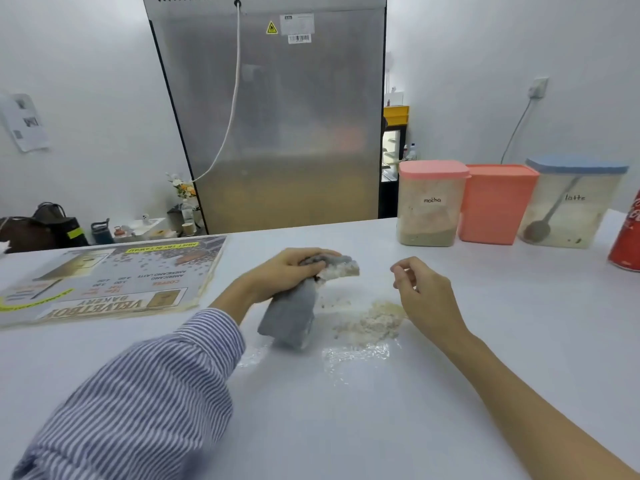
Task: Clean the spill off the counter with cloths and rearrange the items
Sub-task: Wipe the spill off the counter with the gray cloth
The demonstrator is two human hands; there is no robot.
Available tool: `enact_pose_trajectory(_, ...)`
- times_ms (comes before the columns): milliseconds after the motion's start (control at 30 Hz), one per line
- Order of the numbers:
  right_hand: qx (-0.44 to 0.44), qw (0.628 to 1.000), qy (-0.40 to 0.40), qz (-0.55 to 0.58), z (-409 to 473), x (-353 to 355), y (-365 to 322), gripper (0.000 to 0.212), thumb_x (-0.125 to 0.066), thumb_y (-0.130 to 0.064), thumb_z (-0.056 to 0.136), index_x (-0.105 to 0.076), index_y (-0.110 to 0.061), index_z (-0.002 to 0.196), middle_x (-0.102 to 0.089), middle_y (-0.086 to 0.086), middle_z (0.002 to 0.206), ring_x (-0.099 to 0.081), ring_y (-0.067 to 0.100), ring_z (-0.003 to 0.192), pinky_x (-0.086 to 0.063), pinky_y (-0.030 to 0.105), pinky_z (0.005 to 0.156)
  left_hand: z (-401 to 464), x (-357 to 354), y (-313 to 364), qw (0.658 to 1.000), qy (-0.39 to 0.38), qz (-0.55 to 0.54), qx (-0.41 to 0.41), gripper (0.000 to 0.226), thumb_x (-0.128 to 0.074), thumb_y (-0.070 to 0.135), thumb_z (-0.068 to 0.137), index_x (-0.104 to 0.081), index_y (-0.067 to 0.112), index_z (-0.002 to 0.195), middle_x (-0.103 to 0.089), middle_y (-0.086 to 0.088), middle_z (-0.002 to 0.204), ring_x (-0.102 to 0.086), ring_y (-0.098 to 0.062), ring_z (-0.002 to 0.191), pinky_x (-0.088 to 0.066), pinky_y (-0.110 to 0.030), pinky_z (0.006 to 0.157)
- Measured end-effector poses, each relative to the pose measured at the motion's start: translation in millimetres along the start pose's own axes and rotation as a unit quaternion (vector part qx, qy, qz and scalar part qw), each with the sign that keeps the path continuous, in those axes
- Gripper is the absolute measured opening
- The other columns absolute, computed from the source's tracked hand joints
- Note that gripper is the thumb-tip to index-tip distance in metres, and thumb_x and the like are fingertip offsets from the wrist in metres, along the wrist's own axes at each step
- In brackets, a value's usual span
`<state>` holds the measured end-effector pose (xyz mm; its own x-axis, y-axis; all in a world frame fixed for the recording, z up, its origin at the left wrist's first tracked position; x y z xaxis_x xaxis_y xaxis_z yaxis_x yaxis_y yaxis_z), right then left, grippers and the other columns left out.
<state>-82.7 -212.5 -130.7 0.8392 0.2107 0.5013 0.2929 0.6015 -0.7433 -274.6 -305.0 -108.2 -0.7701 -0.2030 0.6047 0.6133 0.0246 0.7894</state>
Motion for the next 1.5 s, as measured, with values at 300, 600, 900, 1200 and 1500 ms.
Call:
enact_pose_trajectory(300, 0.018, 0.999, -0.032, 0.01, -3.1, -5.1, -3.8, 0.018, -0.044, -0.019, 0.097, -0.06, -0.011, 0.096, -0.065, 0.006, 0.081, -0.059, 0.023, 0.082, -0.046, 0.036, 0.076, -51.4, 50.1, -85.2, 0.953, 0.215, 0.113, 0.179, 0.034, -0.044, 0.011, 0.098, -0.053, 0.015, 0.13, -0.052, -0.002, 0.135, -0.045, -0.019, 0.124, -0.028, -0.019, 0.094)
enact_pose_trajectory(600, 0.031, 0.998, -0.05, 0.029, -8.9, -8.7, -12.2, 0.021, -0.043, -0.021, 0.097, -0.06, -0.009, 0.095, -0.066, 0.006, 0.08, -0.059, 0.024, 0.078, -0.047, 0.037, 0.073, -19.6, -61.4, -7.5, 0.991, 0.076, 0.054, 0.092, 0.033, -0.043, 0.008, 0.097, -0.058, 0.017, 0.125, -0.058, 0.001, 0.127, -0.05, -0.012, 0.119, -0.037, -0.018, 0.096)
enact_pose_trajectory(900, 0.034, 0.993, -0.094, 0.056, -17.0, -17.0, -20.1, 0.022, -0.042, -0.021, 0.097, -0.06, -0.009, 0.097, -0.066, 0.009, 0.081, -0.057, 0.024, 0.076, -0.045, 0.034, 0.069, -137.9, 19.3, -15.3, 0.93, 0.28, -0.03, 0.237, 0.028, -0.044, 0.007, 0.097, -0.062, 0.012, 0.118, -0.062, -0.007, 0.111, -0.055, -0.013, 0.087, -0.043, -0.011, 0.062)
enact_pose_trajectory(1200, 0.04, 0.994, -0.072, 0.076, -14.1, -10.9, -22.4, 0.021, -0.042, -0.019, 0.097, -0.06, -0.009, 0.099, -0.065, 0.006, 0.081, -0.057, 0.023, 0.078, -0.046, 0.034, 0.072, -79.2, -88.7, 5.6, 0.929, 0.319, 0.098, 0.162, 0.02, -0.035, -0.006, 0.078, -0.039, 0.012, 0.073, -0.045, -0.001, 0.081, -0.039, -0.018, 0.076, -0.029, -0.027, 0.061)
enact_pose_trajectory(1500, 0.039, 0.995, -0.056, 0.078, -12.4, -4.0, -21.6, 0.021, -0.04, -0.018, 0.097, -0.059, -0.009, 0.099, -0.064, 0.005, 0.077, -0.06, 0.024, 0.08, -0.047, 0.036, 0.073, -91.5, -61.6, 12.9, 0.849, 0.468, -0.187, 0.161, 0.037, -0.045, 0.0, 0.073, -0.068, 0.012, 0.099, -0.068, -0.009, 0.096, -0.063, -0.025, 0.096, -0.049, -0.032, 0.088)
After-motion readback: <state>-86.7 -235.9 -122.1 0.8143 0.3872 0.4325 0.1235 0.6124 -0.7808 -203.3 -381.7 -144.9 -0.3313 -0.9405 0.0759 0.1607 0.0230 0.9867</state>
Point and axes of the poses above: each hand's wrist, its own z-axis towards the middle knuckle, its own x-axis out of the back of the hand, y = z × x, the point moved 5 cm from there along z, towards the middle knuckle
